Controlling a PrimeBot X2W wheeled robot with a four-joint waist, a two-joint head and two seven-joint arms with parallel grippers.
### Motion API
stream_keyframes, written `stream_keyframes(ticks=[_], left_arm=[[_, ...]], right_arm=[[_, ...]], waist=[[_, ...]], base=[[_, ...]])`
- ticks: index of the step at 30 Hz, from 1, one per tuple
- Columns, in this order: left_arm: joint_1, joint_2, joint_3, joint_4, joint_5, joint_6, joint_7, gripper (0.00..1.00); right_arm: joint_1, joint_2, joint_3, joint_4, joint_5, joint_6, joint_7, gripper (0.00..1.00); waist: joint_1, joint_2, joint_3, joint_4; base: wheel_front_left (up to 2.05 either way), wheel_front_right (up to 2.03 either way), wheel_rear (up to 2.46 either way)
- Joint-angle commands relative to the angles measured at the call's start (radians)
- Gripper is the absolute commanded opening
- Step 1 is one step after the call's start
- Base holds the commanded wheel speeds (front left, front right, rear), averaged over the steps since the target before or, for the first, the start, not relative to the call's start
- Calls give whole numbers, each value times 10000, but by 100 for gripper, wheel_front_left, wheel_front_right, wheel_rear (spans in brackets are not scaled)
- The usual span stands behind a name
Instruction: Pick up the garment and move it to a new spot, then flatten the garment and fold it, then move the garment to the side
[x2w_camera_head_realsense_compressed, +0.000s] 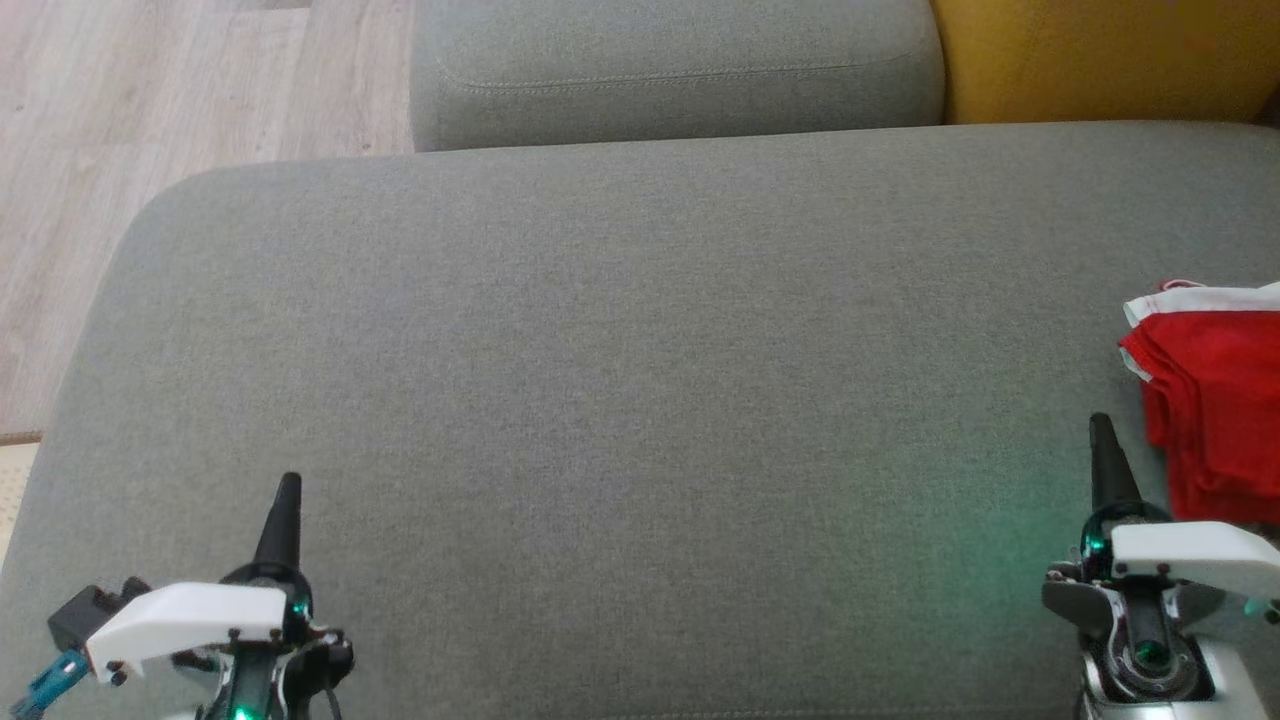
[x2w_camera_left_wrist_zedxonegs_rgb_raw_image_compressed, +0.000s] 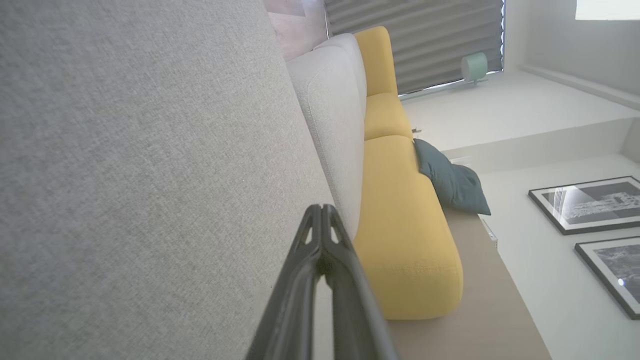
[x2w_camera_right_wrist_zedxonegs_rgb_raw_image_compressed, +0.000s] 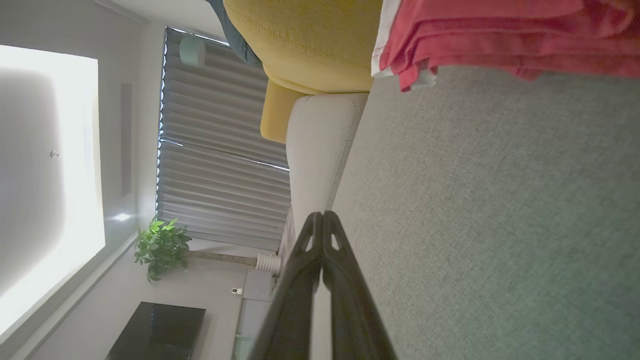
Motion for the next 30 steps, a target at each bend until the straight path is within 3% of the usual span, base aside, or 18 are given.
stream_keyframes(ticks=[1,20,30], left_arm=[[-561,144,319,-377,-290,-116,87,0],[-767,164,622,-547,-2490,-421,645,0],[-820,169,701,-591,-3060,-500,790,0]], right_arm=[[-128,-36,109,-455,316,54,72,0],[-42,-35,-171,-1007,2487,65,617,0],[-20,-35,-244,-1150,3050,67,758,0]], waist=[[0,0,0,3],[0,0,3,51],[0,0,4,63]], base=[[0,0,0],[0,0,0],[0,0,0]])
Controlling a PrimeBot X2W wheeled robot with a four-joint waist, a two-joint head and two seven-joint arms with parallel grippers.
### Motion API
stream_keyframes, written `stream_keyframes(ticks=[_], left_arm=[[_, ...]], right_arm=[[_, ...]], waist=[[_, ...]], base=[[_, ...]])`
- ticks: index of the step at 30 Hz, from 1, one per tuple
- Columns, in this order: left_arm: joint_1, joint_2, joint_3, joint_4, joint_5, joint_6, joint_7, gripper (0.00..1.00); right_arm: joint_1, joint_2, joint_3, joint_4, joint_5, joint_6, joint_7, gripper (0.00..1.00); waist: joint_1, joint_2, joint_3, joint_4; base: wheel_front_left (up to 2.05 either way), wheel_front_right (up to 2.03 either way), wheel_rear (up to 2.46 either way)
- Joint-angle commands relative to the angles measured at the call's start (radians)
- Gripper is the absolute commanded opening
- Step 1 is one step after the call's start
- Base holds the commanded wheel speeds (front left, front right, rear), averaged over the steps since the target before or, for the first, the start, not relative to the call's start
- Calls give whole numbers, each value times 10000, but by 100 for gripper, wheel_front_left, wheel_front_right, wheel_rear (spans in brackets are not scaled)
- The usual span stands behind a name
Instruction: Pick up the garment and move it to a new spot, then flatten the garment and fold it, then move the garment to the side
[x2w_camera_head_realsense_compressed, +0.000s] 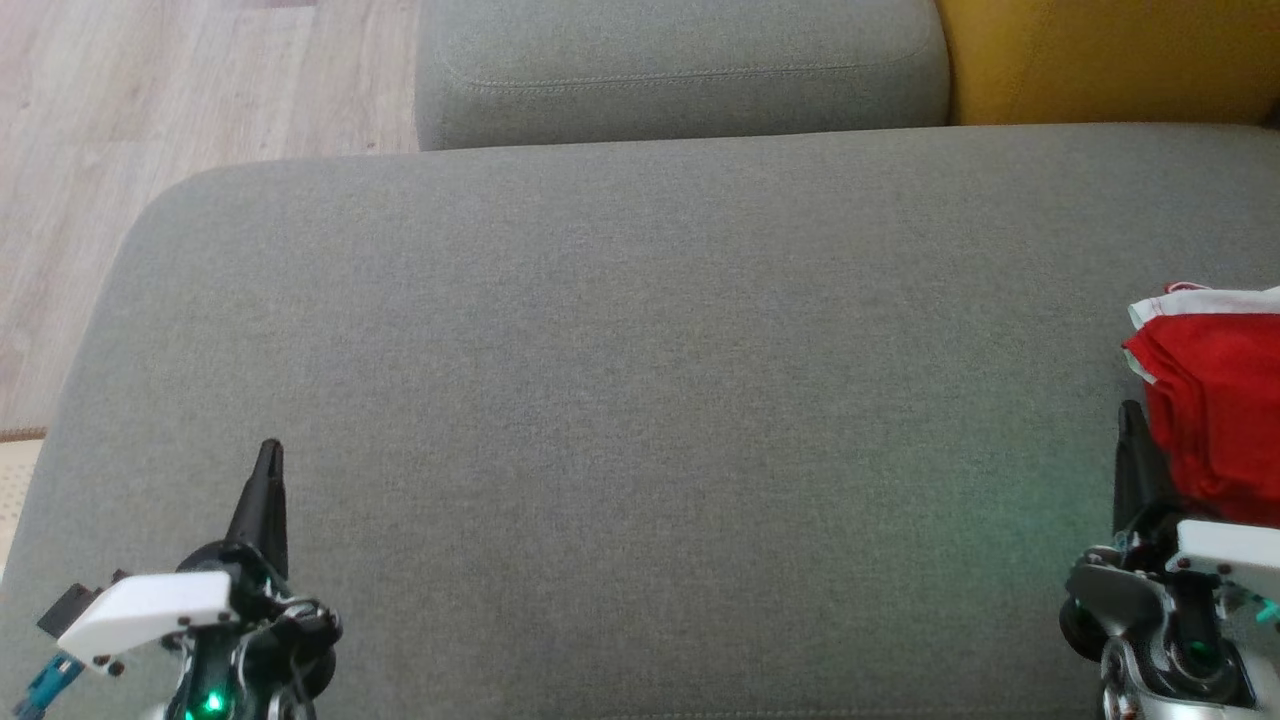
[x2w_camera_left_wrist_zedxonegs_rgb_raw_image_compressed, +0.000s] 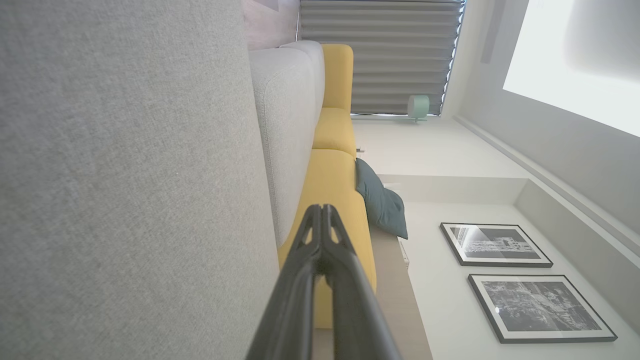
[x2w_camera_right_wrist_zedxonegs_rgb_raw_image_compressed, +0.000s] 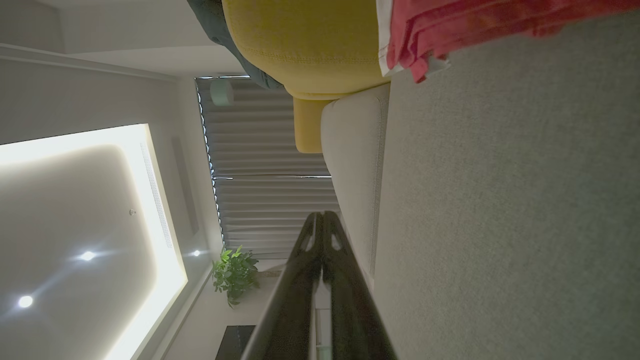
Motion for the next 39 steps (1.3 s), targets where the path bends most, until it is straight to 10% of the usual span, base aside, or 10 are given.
stream_keyframes(ticks=[1,39], left_arm=[[-579,166,355,-376,-44,-73,74,0],[-579,166,355,-378,-44,-73,74,0]], right_arm=[[-188,-39,201,-406,70,67,60,0],[-188,-39,202,-406,71,67,59,0]], waist=[[0,0,0,0],[0,0,0,0]], base=[[0,0,0],[0,0,0]])
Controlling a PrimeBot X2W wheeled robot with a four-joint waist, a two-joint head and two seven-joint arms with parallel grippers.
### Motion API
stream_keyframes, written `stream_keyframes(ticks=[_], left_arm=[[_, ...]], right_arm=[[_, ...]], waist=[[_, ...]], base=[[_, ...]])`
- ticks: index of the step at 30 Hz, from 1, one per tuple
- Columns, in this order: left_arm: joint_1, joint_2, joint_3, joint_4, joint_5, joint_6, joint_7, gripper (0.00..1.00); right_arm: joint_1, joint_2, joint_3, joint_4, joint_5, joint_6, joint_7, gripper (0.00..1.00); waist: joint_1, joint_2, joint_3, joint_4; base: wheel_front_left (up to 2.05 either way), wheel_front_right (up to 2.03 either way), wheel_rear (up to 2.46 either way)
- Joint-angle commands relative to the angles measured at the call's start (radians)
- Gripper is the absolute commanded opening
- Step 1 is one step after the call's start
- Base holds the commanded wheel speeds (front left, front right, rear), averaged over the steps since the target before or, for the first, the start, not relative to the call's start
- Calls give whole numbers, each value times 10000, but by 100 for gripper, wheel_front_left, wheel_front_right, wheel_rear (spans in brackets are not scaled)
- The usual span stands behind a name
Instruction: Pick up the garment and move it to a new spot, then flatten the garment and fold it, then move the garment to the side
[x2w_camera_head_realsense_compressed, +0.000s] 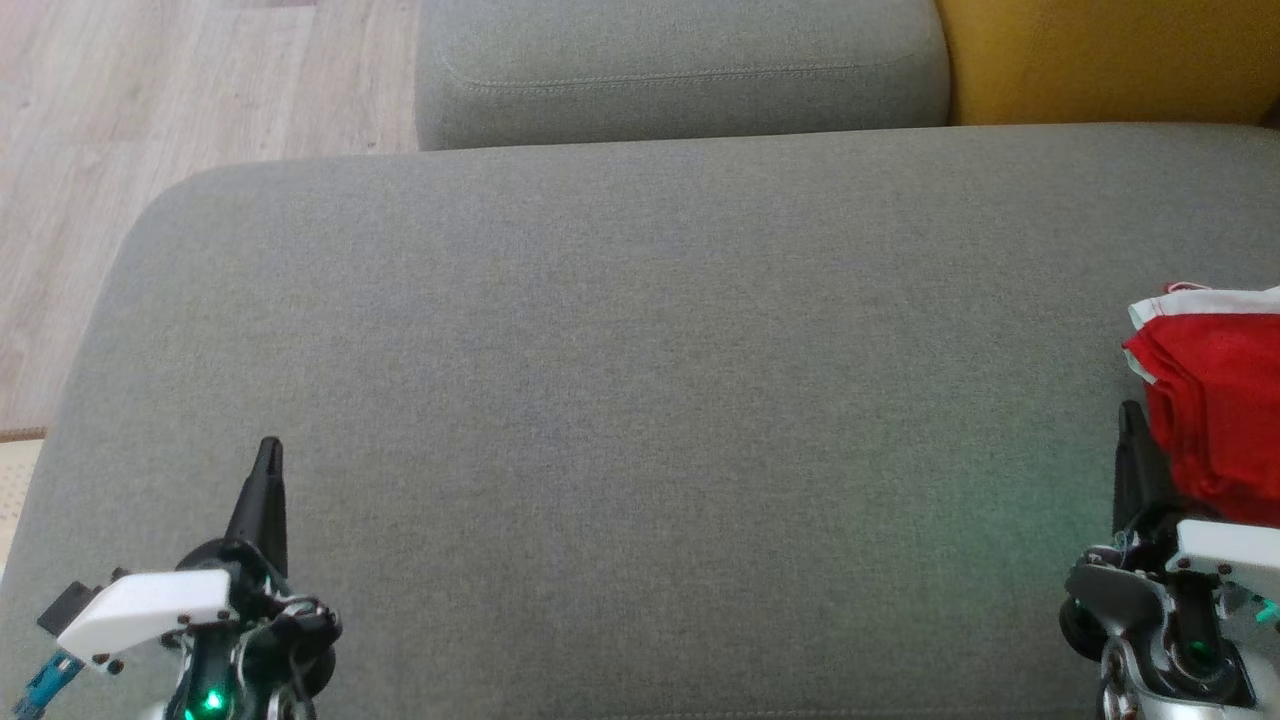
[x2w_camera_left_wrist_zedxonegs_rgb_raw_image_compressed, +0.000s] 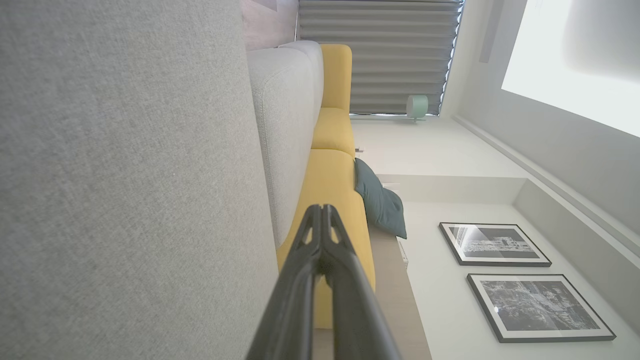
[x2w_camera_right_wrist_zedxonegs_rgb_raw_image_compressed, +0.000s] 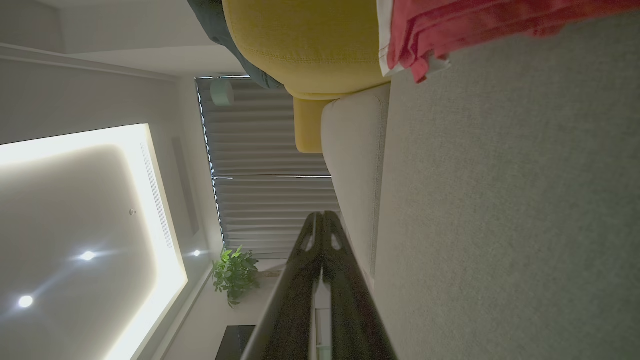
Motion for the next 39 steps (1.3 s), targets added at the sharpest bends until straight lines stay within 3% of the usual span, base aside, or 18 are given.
stream_keyframes(ticks=[1,39], left_arm=[[-539,166,351,-363,-44,-73,74,0],[-539,166,351,-364,-44,-73,74,0]], right_arm=[[-188,-39,202,-399,71,67,59,0],[-188,-39,203,-399,71,67,58,0]], waist=[[0,0,0,0],[0,0,0,0]], base=[[0,0,0],[0,0,0]])
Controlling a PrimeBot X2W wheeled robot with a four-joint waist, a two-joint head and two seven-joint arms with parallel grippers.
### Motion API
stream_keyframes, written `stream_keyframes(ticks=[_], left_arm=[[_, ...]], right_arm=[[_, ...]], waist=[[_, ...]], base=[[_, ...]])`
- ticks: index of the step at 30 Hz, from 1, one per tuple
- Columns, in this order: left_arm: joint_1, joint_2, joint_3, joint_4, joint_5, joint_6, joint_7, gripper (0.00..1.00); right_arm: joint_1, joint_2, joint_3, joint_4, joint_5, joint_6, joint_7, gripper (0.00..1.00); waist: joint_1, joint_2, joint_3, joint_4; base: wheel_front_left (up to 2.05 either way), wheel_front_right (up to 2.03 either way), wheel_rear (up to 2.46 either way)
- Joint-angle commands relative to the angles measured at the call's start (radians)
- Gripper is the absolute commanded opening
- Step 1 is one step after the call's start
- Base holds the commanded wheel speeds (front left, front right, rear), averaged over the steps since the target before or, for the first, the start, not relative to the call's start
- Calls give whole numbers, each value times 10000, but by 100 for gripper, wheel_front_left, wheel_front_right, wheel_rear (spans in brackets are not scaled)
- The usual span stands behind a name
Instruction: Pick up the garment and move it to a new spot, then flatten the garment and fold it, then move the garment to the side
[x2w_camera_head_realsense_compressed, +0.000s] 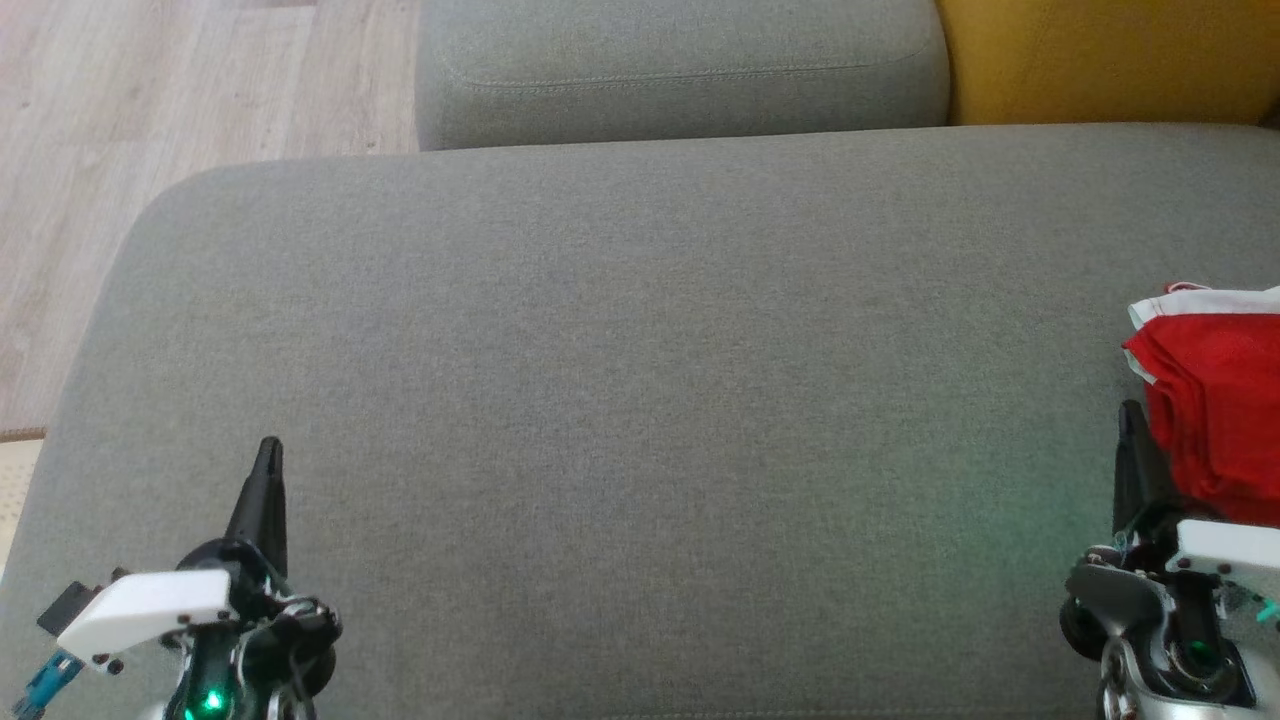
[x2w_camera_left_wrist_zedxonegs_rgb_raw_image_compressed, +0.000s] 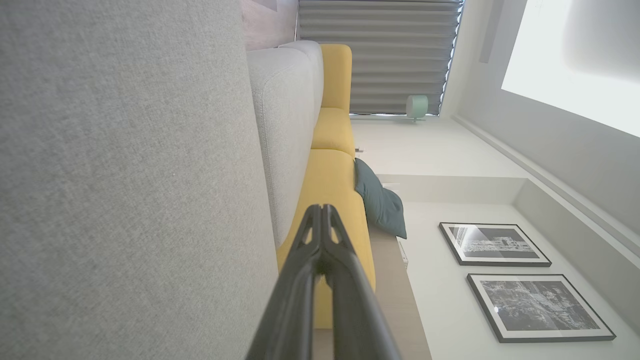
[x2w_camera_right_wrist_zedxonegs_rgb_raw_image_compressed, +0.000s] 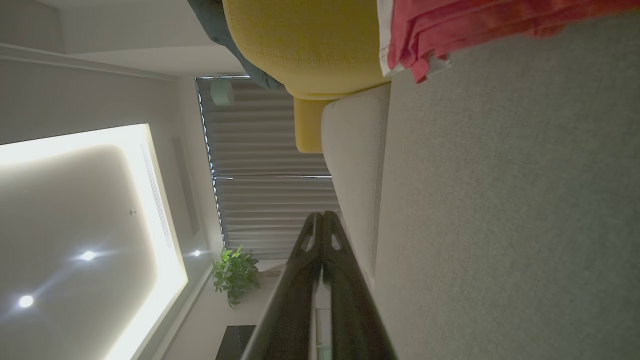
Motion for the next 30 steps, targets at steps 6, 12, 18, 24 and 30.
stream_keyframes(ticks=[6,12,18,24,30], left_arm=[[-538,166,351,-364,-44,-73,74,0],[-538,166,351,-364,-44,-73,74,0],[-538,166,351,-364,-44,-73,74,0],[-538,166,351,-364,-44,-73,74,0],[-538,166,351,-364,-45,-73,74,0]], right_arm=[[-188,-39,203,-395,72,67,58,0],[-188,-39,203,-395,72,67,58,0],[-188,-39,203,-395,72,67,58,0],[-188,-39,203,-395,72,67,58,0],[-188,-39,203,-395,72,67,58,0]], waist=[[0,0,0,0],[0,0,0,0],[0,0,0,0],[0,0,0,0],[0,0,0,0]], base=[[0,0,0],[0,0,0],[0,0,0],[0,0,0],[0,0,0]])
